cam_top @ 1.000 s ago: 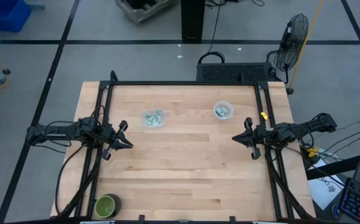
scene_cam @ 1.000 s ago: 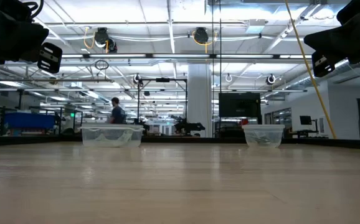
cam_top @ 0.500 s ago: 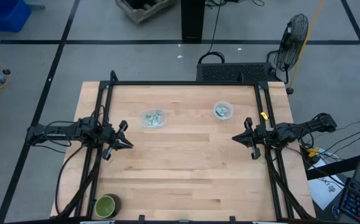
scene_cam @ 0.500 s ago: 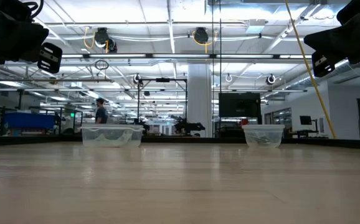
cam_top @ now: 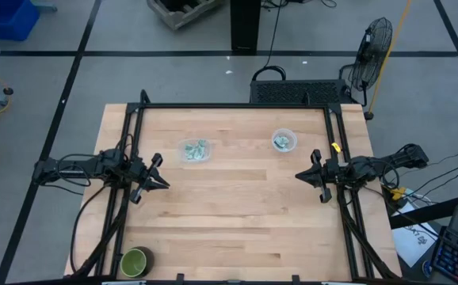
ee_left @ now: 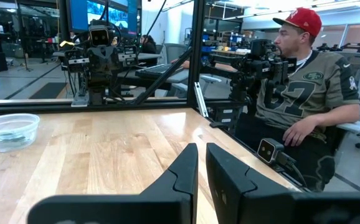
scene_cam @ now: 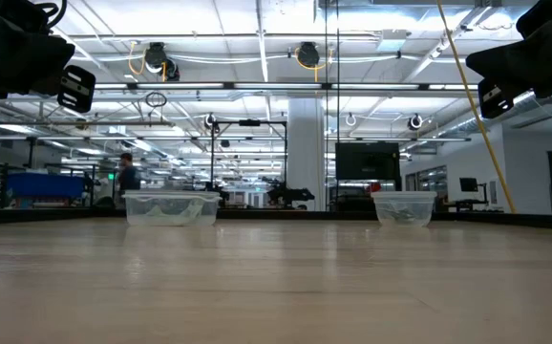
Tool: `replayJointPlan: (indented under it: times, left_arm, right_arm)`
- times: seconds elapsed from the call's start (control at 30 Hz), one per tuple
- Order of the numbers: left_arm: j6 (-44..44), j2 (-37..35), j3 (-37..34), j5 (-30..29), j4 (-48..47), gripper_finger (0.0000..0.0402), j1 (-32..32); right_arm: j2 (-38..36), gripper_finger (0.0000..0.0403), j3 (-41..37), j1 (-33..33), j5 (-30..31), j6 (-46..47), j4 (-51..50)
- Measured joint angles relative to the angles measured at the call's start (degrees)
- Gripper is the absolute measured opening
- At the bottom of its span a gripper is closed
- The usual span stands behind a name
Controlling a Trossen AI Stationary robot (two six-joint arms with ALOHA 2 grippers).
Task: Pick and place items into bin
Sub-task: Return to Home Position
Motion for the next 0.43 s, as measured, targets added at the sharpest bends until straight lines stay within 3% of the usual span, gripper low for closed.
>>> replayJointPlan:
  times: [0.43]
  left_arm:
    - [-0.01, 0.01, 0.0, 0.0, 0.0, 0.0037, 0.0]
  right_arm:
    - [0.0, 0.0001, 0.0, 0.0, 0.0, 0.0, 0.0]
